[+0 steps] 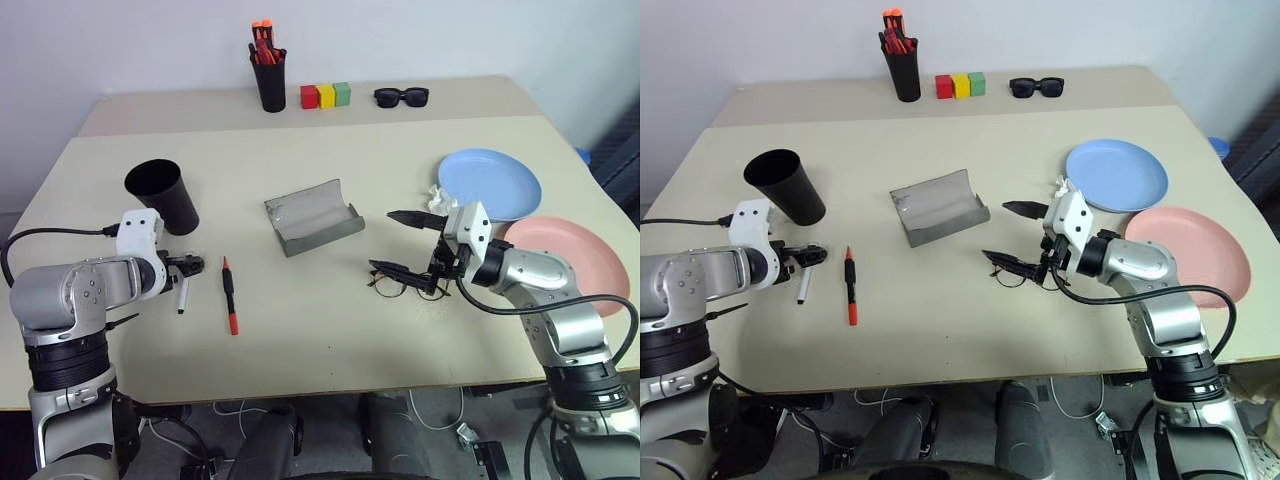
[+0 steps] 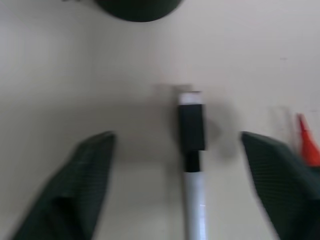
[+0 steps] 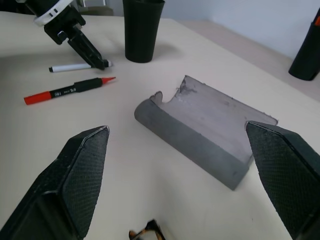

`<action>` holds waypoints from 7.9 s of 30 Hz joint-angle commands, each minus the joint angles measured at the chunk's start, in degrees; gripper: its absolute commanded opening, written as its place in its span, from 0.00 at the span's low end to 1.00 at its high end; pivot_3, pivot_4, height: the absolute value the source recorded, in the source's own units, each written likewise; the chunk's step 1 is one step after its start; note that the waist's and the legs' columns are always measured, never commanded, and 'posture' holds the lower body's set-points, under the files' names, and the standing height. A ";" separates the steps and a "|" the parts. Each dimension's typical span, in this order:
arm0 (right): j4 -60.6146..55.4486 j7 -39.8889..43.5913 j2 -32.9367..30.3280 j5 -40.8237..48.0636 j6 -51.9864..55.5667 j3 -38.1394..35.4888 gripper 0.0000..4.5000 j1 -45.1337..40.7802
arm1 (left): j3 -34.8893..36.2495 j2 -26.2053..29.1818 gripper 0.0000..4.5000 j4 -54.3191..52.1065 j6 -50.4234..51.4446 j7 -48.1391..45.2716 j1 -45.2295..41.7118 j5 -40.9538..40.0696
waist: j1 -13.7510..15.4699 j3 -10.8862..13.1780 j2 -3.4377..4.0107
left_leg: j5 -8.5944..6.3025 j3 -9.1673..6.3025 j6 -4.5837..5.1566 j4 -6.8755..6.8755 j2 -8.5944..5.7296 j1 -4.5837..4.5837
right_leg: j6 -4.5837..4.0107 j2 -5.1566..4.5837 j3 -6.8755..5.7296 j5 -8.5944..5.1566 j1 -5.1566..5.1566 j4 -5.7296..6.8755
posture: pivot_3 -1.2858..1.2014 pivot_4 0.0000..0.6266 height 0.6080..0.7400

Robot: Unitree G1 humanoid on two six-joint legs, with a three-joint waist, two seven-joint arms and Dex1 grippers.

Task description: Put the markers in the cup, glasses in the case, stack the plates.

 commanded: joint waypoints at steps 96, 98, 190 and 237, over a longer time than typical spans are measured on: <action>0.30 -0.63 0.57 0.38 0.38 -0.22 1.00 -4.29 | -5.65 -18.22 0.05 -21.78 4.05 19.42 8.39 -8.28 | 1.41 -0.07 -0.07 | -0.03 0.14 0.01 0.11 0.02 0.05 | 0.00 0.10 0.15 0.15 0.08 -0.03 | 0.52 0.24 1.00; 0.34 -0.83 0.86 0.61 0.58 -0.31 1.00 -4.50 | -4.15 -18.56 0.01 -22.76 3.58 16.83 5.72 -7.85 | 1.40 -0.07 -0.07 | -0.03 0.15 0.02 0.11 0.02 0.06 | 0.00 0.10 0.15 0.15 0.09 -0.04 | 0.52 0.24 1.00; -2.02 -4.58 -1.72 -1.36 -1.16 -4.33 1.00 1.48 | -39.08 -9.64 0.00 49.76 -73.22 -67.55 -27.00 21.35 | -0.02 -0.07 -0.09 | -0.06 0.23 0.12 0.15 -0.01 0.01 | 0.04 0.19 0.16 0.37 0.08 -0.17 | 0.52 0.24 1.00; -0.47 3.71 -17.78 -22.61 -0.52 9.91 0.61 -1.12 | -18.37 7.53 1.00 -0.15 -59.36 -65.52 3.45 -2.70 | 0.14 -0.05 -0.09 | -0.10 0.24 0.19 0.16 0.07 -0.06 | 0.04 0.10 0.18 0.36 0.01 -0.15 | 0.52 0.24 1.00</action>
